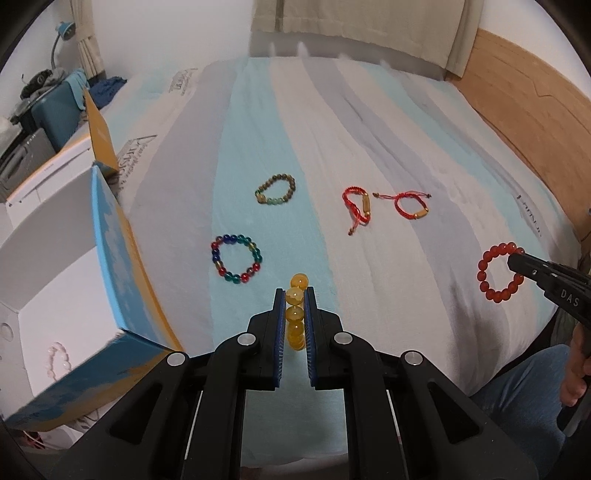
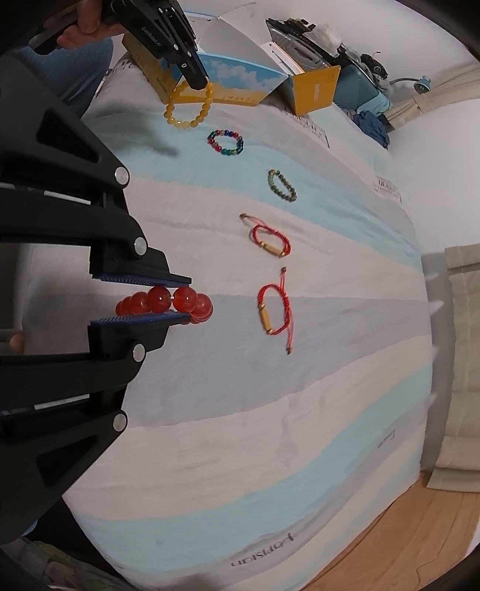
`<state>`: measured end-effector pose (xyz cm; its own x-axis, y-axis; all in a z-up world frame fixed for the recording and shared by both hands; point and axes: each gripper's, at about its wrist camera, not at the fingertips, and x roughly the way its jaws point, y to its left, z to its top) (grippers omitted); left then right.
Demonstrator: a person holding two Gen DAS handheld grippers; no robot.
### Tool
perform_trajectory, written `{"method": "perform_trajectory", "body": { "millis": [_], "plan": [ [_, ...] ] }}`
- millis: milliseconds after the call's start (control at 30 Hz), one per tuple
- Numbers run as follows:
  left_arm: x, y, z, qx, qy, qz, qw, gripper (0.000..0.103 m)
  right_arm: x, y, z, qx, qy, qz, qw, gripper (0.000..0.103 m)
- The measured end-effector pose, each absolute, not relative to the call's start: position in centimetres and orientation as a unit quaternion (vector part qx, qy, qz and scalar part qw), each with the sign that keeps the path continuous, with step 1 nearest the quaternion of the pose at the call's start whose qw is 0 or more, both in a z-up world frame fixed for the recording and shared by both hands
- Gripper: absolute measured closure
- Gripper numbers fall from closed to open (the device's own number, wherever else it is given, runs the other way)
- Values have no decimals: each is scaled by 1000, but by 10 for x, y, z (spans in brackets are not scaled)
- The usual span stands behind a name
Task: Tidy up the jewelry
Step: 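Carry the yellow and red bracelets toward the white box with both tools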
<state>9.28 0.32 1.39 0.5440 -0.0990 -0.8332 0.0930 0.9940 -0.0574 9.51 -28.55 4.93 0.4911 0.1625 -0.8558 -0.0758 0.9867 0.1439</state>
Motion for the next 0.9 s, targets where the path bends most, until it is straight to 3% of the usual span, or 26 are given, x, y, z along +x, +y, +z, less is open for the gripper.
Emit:
{"method": "perform_trajectory", "body": {
  "millis": [900],
  "plan": [
    [80, 89, 76, -27, 435, -8, 900, 94, 125, -164, 99, 3, 472, 142, 870, 90]
  ]
}}
